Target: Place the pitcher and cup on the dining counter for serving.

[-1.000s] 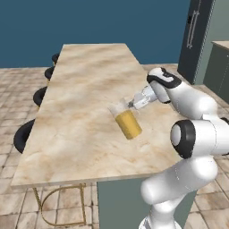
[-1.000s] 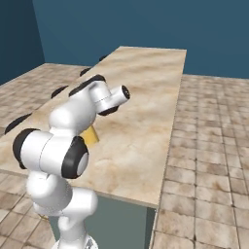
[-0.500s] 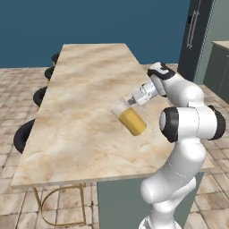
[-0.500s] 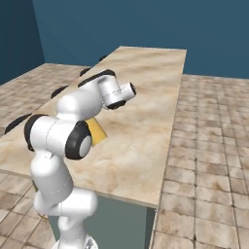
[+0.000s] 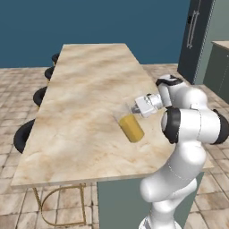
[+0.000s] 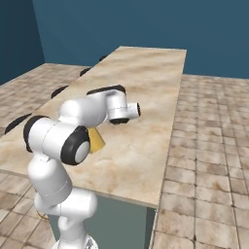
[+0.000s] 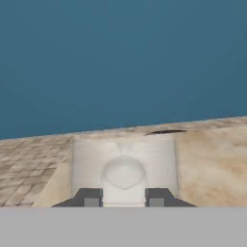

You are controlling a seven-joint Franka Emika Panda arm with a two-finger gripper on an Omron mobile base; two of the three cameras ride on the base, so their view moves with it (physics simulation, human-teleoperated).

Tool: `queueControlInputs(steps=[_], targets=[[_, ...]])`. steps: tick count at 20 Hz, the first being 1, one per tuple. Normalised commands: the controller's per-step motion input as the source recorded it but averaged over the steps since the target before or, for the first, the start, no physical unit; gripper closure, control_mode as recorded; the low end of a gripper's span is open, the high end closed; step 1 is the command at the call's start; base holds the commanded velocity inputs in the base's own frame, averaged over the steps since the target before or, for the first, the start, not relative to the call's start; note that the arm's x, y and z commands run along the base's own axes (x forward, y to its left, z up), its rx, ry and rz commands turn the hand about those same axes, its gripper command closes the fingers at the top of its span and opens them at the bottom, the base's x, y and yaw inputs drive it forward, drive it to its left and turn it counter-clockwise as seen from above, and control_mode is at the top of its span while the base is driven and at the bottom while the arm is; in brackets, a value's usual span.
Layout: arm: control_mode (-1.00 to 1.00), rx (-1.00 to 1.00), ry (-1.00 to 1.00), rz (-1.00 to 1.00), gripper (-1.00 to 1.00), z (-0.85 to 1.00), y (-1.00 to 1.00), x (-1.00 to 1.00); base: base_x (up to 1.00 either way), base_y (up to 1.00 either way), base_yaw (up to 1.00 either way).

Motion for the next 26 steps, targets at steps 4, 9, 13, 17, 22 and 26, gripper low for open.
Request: queueControlInputs(steps=[4,9,13,17,22,26], targets=[[-1.0,0.18,-0.09,0.0,1.0,-0.26,-0.01,-0.13,0.0,0.0,0.0],[-1.0,0.06,-0.03,0.0,1.0,-0.12,-0.08,-0.03,0.0,0.0,0.0],[-1.0,0.07,-0.01,0.01,1.0,-0.06,-0.26,-0.03,0.0,0.0,0.0],[-1.0,0.0,0.0,0.05,1.0,-0.16,-0.5,-0.25,0.0,0.0,0.0],[-1.0,0.0,0.0,0.03,1.0,-0.13,-0.49,-0.36,0.0,0.0,0.0],[-1.0,0.0,0.0,0.02,1.0,-0.06,-0.2,-0.18,0.0,0.0,0.0]])
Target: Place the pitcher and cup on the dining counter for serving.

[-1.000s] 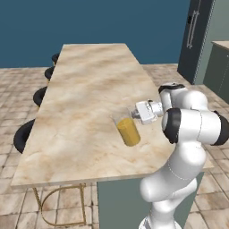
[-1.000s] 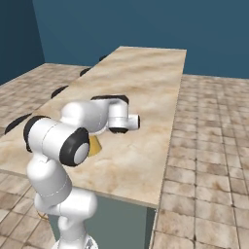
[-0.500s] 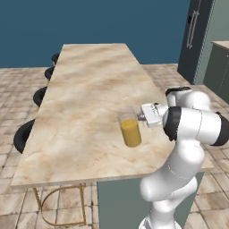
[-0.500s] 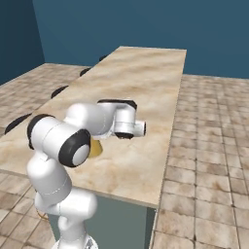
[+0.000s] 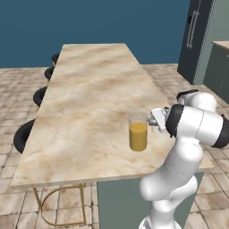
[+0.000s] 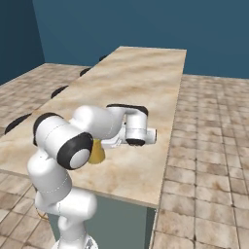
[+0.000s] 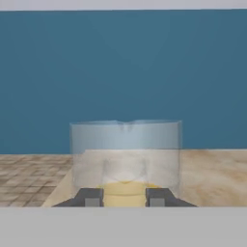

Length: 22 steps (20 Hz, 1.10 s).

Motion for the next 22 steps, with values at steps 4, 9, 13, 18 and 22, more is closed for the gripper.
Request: queueControlInputs(steps=[4,9,13,18,22], targets=[[-1.0,0.0,0.0,0.0,-1.0,0.0,0.0,0.0,0.0,0.0,0.0],[-1.0,0.0,0.0,0.0,-1.0,0.01,0.0,-0.04,0.0,0.0,0.0],[-1.0,0.0,0.0,0.0,-1.0,0.18,-0.03,-0.31,0.0,0.0,0.0],[-1.0,0.0,-0.01,0.0,-1.0,0.34,-0.18,-0.58,0.0,0.0,0.0],[-1.0,0.0,-0.02,-0.01,-1.0,0.47,-0.27,-0.76,0.0,0.0,0.0]])
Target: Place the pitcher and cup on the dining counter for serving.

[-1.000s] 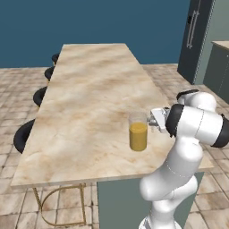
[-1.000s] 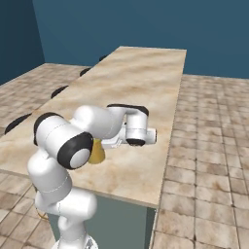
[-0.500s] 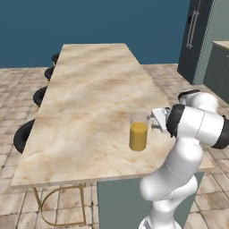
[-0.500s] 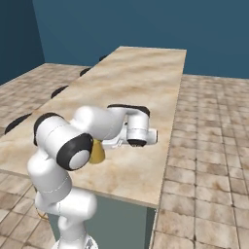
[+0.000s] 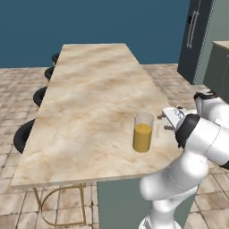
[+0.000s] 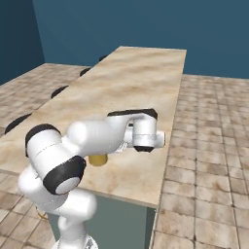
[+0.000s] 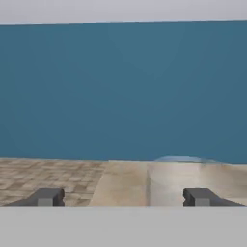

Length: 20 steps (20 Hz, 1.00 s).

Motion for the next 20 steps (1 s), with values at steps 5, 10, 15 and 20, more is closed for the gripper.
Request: queueControlInputs(steps=[5,10,15,20], targets=[[-1.0,0.0,-0.01,-0.07,-1.0,0.48,-0.24,-0.72,0.0,0.0,0.0],[-1.0,-0.01,-0.05,-0.06,-1.0,0.18,-0.27,-0.65,0.0,0.0,0.0],[-1.0,-0.06,-0.01,-0.13,-1.0,0.7,0.01,-0.71,0.0,0.0,0.0],[-1.0,-0.27,0.04,-0.19,-1.0,0.92,0.3,-0.43,0.0,0.0,0.0]])
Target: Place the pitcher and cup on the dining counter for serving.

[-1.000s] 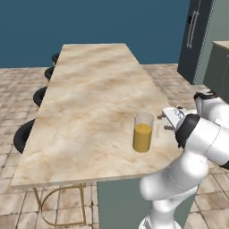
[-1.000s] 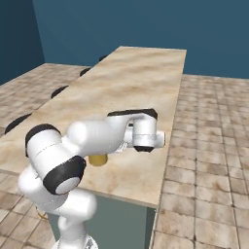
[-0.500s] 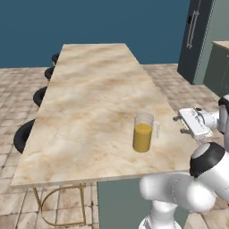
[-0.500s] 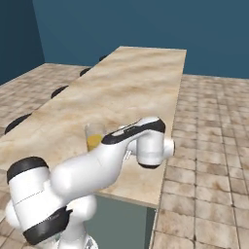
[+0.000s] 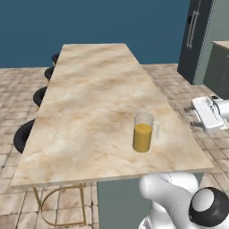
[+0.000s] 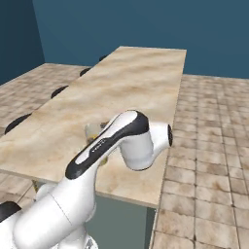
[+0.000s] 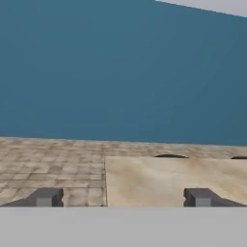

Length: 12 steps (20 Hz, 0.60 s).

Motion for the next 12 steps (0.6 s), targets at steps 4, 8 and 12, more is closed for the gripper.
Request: queueControlInputs(steps=[4,8,12], targets=[[-1.0,-0.45,0.17,-0.26,-1.0,0.81,0.61,-0.07,0.0,0.0,0.0],[-1.0,-0.62,0.21,-0.25,-1.0,0.51,0.74,0.0,0.0,0.0,0.0],[-1.0,-0.66,0.18,-0.21,-1.0,0.06,0.61,0.0,0.0,0.0,0.0]])
